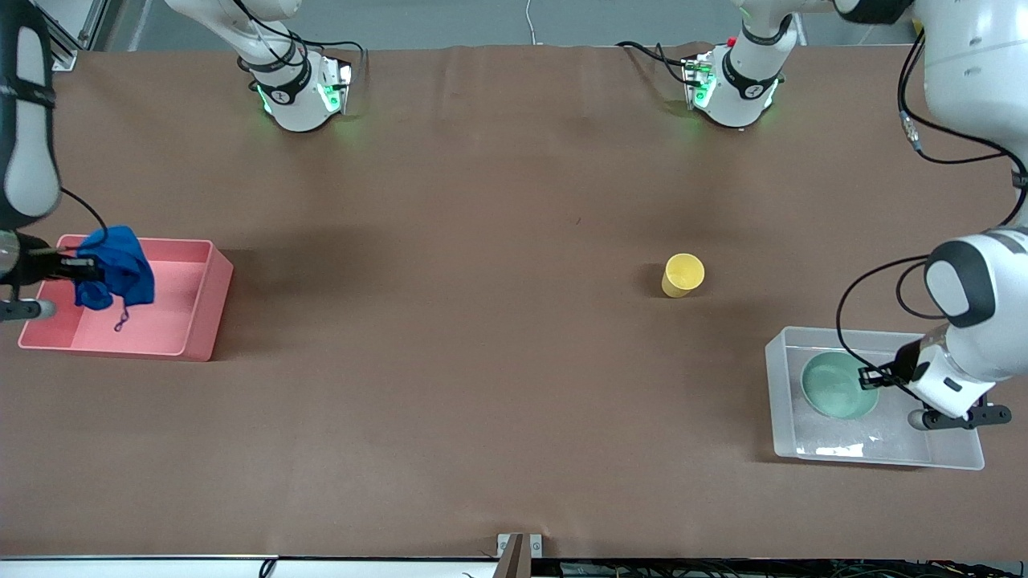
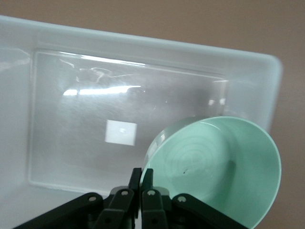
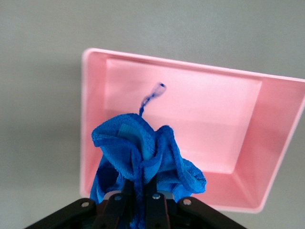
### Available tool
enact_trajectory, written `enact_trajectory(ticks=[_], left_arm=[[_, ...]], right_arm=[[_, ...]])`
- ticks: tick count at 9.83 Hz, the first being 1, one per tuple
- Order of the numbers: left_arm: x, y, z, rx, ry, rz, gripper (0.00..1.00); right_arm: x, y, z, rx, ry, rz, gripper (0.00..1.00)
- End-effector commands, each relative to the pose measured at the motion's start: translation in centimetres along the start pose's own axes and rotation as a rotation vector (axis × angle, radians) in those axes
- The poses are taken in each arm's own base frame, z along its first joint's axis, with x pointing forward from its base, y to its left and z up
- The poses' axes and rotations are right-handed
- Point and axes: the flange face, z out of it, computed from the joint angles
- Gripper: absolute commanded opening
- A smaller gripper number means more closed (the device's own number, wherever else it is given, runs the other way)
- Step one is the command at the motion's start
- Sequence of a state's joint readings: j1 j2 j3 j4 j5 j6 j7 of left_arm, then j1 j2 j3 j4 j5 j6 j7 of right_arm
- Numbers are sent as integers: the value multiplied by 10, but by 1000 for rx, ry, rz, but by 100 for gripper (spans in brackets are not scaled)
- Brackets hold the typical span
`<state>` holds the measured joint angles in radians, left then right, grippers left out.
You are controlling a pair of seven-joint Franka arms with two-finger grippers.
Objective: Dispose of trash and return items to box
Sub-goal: 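Carry the bowl into the clear bin while the right gripper lifts the cloth, then release the bowl in the clear bin while the right gripper drops the cloth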
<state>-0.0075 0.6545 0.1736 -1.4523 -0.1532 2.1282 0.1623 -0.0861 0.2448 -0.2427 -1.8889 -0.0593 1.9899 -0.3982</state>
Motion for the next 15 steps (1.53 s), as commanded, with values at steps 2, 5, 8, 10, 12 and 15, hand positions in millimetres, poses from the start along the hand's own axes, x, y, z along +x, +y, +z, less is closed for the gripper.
enact_trajectory(ticks=[2,5,8,10,12,15], left_arm=[[5,-29,70,-2,-9,38,1],[-6,-30,112,-2,-38,28,13],[1,-31,47,-6,13,28,94],[-5,-23,-45,2,41,66,100],[-36,12,-105,11,20,120,100],[-117,97,-129,11,-15,74,100]], right_arm=[[-24,-5,100,-40,85,-27,3],[-23,0,126,-60,120,-19,100],[-8,-1,75,-45,111,15,100],[-1,-10,-16,-5,52,71,100],[1,-53,-97,19,48,166,100],[-50,-85,-202,105,214,246,100]])
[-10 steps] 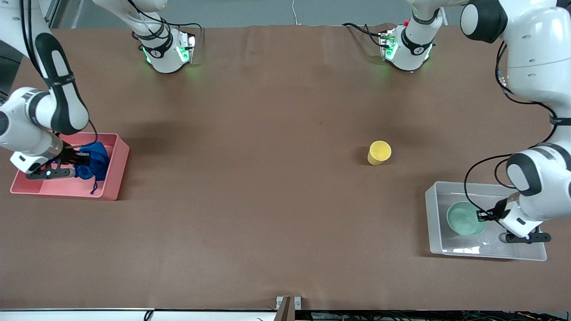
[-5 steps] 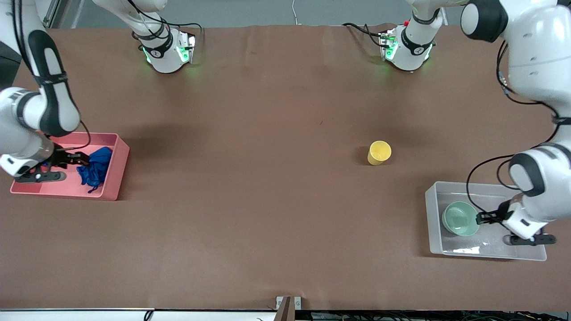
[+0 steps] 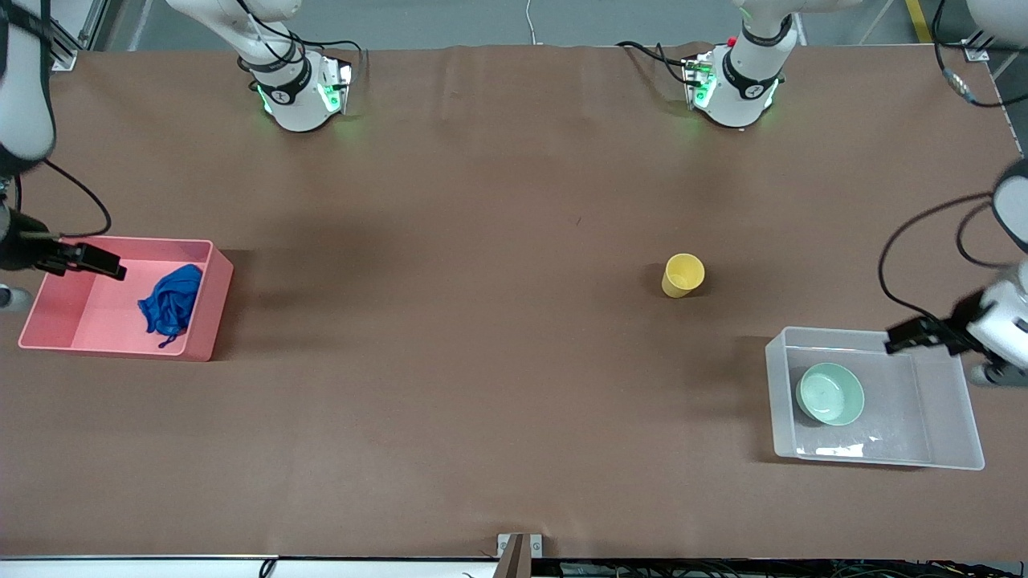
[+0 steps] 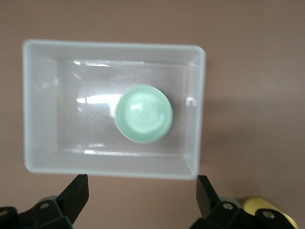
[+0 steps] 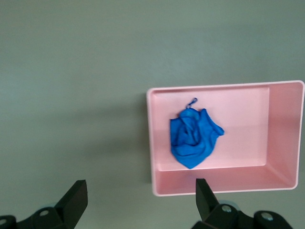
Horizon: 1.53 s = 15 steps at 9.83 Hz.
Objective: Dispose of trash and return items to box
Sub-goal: 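Release the bowl in the clear bin while the right gripper drops the cloth, then reach the left gripper to the yellow cup and grasp it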
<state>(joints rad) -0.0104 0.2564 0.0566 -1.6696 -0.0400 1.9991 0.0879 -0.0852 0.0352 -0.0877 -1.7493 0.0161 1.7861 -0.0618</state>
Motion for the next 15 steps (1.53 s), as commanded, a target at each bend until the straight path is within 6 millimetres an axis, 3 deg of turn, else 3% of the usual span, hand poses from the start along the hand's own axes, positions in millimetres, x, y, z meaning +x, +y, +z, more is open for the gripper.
enact_trajectory(ticks=[1,3,5,7,9,10,12,13,15], left_arm=[[-65,67,35,3,-71,-6,100],[-90,115,76,-6,-124,74,100],[-112,157,142,-30,-118,141,100],[-126,172,181,-45,-146,167,99],[-137,183,220,-59,-220,184,96],[-140,186,236,-66,-245,188,83],[-142,188,251,-75,-250,188,19],[-141,187,251,-76,-250,194,2],[-135,183,230,-73,-219,206,0]], right_arm=[[-34,-1,-62,32,65,56,100],[-43,2,-122,23,71,81,100],[-46,-26,-128,-21,57,97,100],[-48,-30,-156,-49,62,81,100],[-45,-26,-155,-60,51,49,100],[-45,-22,-153,-57,41,25,100],[-45,-25,-153,-57,42,20,100],[-45,-26,-151,-51,39,24,100],[-40,-27,-149,-35,70,32,100]])
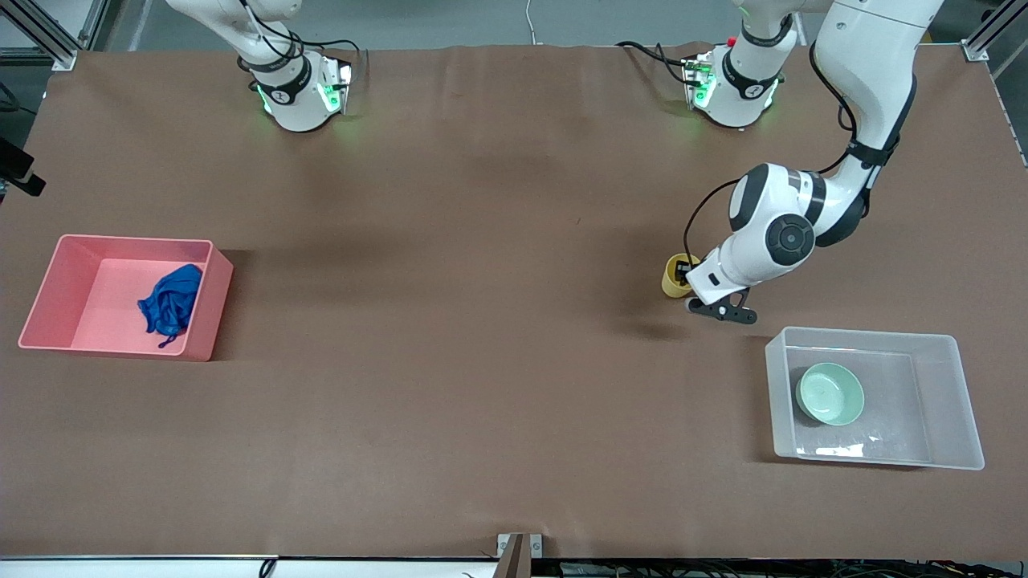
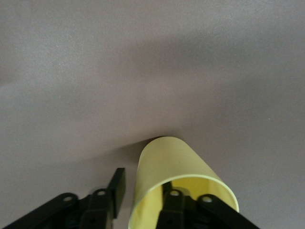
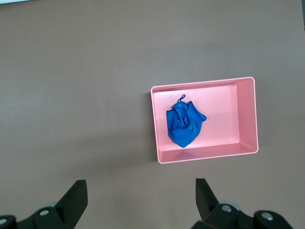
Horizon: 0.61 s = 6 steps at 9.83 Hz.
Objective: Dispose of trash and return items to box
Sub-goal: 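Reach the left gripper to the yellow cup and grasp it, then carry the yellow cup with the left gripper into the green bowl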
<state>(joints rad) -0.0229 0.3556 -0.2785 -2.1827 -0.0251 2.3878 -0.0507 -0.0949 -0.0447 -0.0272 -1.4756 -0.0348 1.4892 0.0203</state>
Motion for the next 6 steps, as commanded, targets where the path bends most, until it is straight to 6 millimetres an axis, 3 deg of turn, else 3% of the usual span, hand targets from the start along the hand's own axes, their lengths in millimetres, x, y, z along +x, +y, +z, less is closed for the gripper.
enact_trajectory(ticks=[1,3,4,6], left_arm=[[4,-5,-29,17,54,19,0],[27,-14,-78,20,117,2,0],[42,-29,-110,17,127,-22,0],[72,-86,-158,25,202,-83,1]], right_arm=[[1,-2,-1,11,9,7,100],[2,-1,1,14,9,11,100],[2,-1,1,26,8,14,100],[2,-2,0,38,11,8,100]])
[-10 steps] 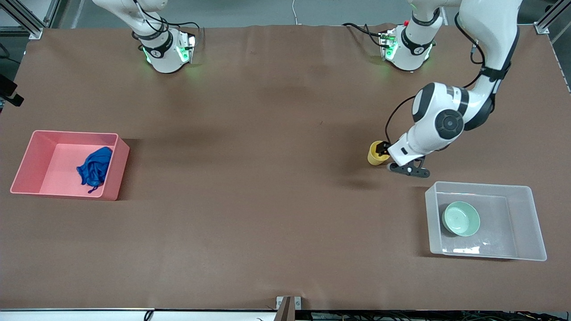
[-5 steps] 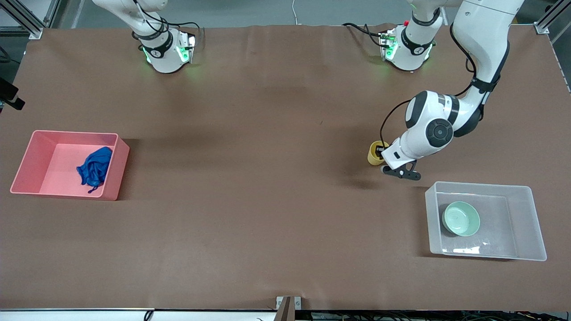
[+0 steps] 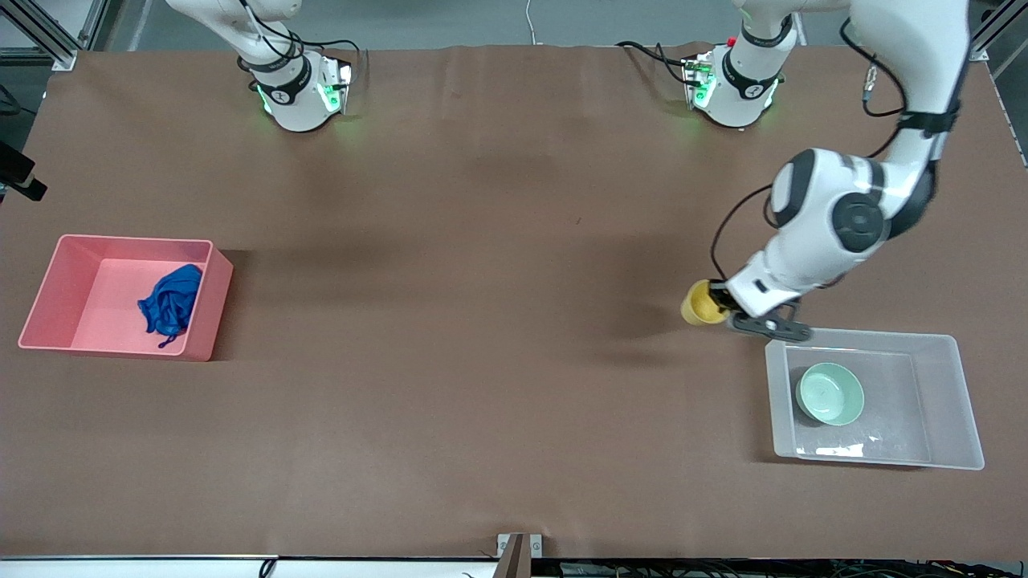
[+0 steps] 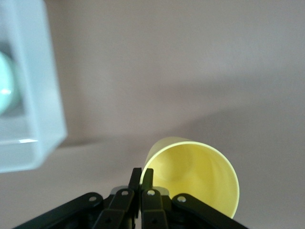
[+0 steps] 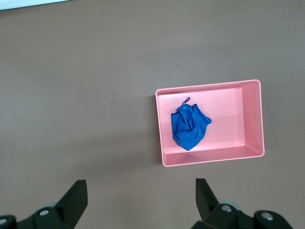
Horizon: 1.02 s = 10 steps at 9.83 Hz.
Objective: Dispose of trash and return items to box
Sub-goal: 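Carry the yellow cup with the left gripper into the green bowl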
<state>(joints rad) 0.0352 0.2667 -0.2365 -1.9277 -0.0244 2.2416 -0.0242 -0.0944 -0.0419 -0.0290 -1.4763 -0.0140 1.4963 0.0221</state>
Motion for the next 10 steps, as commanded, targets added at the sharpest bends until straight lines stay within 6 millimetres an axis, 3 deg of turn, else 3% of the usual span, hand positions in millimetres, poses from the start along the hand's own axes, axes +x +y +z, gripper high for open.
enact_trajectory(ticks=[1,3,5,7,8,9,10], left_arm=[[47,-68,1,19,31,-69,2],[76,-136,14,63,57,-86,2],[71,-189,53,77,14,-23,2],[67,-211,86,73,13,-32,3],[66,-219,90,85,20,-39,5],[63,-220,96,83,9,-53,13],[63,-221,92,83,11,-68,43]], right_arm=[[-1,0,-1,17,4,8,100],[-1,1,-1,17,1,10,100],[-1,1,-1,17,1,7,100],[-1,2,-1,17,-1,8,100],[-1,2,-1,17,-1,7,100],[-1,2,-1,17,-2,7,100],[-1,2,-1,17,-2,7,100]])
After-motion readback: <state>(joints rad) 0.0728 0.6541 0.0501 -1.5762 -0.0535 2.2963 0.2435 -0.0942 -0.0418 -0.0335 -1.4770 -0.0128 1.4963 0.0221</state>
